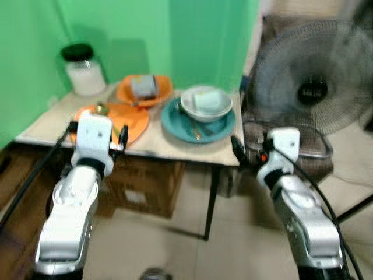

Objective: Setting the table

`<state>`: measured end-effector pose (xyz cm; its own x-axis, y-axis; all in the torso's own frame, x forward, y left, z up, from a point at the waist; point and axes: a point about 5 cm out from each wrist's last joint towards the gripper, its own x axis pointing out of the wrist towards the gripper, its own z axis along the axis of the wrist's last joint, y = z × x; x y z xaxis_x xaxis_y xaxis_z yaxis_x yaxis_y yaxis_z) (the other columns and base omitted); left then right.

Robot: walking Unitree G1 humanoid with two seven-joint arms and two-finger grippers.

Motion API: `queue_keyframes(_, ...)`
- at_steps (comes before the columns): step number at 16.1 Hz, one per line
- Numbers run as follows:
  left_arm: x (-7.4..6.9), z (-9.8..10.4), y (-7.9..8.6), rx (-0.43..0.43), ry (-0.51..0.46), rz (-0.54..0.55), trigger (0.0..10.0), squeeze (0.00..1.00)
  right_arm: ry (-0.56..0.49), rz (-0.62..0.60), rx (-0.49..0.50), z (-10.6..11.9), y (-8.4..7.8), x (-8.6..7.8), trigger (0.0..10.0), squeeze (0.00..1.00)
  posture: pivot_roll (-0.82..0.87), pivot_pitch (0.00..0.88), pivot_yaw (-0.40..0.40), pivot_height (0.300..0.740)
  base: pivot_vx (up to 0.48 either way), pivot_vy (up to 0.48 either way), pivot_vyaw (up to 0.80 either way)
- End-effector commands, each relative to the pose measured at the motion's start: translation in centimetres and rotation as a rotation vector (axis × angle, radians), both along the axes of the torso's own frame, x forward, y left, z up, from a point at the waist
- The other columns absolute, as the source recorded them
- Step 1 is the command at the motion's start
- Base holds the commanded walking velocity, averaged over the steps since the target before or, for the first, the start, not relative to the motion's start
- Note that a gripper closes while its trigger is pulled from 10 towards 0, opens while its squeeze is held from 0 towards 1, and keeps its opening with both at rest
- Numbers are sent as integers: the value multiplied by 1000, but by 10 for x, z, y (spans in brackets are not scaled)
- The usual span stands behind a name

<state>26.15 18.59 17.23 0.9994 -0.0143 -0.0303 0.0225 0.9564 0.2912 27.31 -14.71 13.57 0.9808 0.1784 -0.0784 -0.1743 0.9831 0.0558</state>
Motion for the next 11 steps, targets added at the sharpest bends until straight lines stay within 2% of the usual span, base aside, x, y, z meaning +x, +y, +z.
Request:
queue_keyframes(1, -1, -4, -5, 14, 32, -44, 10000, 0, -8, -34, 28, 2, -2, 2, 10000, 1000, 141, 0, 7, 740, 0, 0, 0)
queue_keyframes(3, -2, -12, -12, 13, 95, -93, 10000, 0, -11, -44, 27, 2, -4, 0, 10000, 1000, 133, 0, 13, 740, 0, 0, 0)
queue_keyframes(4, -2, -13, -17, 0, 103, -135, 10000, 0, -13, -49, 13, 1, -4, -3, 10000, 0, 129, 0, 17, 740, 0, 0, 0)
queue_keyframes(7, -1, -18, -23, -45, 57, -165, 10000, 0, -17, -97, -25, -7, -13, -12, 10000, 0, 97, 0, 44, 740, 0, 0, 0)
queue_keyframes(8, 0, -18, -22, -70, 53, -155, 10000, 90, 3, -102, -57, -9, -16, -14, 10000, 0, 93, 0, 46, 740, 0, 0, 0)
queue_keyframes(9, 1, -17, -21, -84, 55, -142, 10000, 502, 11, -102, -46, -10, -20, -16, 10000, 0, 89, 0, 50, 740, 0, 0, 0)
queue_keyframes(10, 1, -17, -21, -99, 61, -140, 10000, 1000, 21, -114, -24, -10, -22, -16, 10000, 0, 88, 0, 50, 740, 0, 0, 0)
queue_keyframes(11, 0, -17, -21, -115, 68, -140, 10000, 1000, 30, -117, -10, -10, -21, -16, 10000, 0, 91, 0, 47, 740, 0, 0, 0)
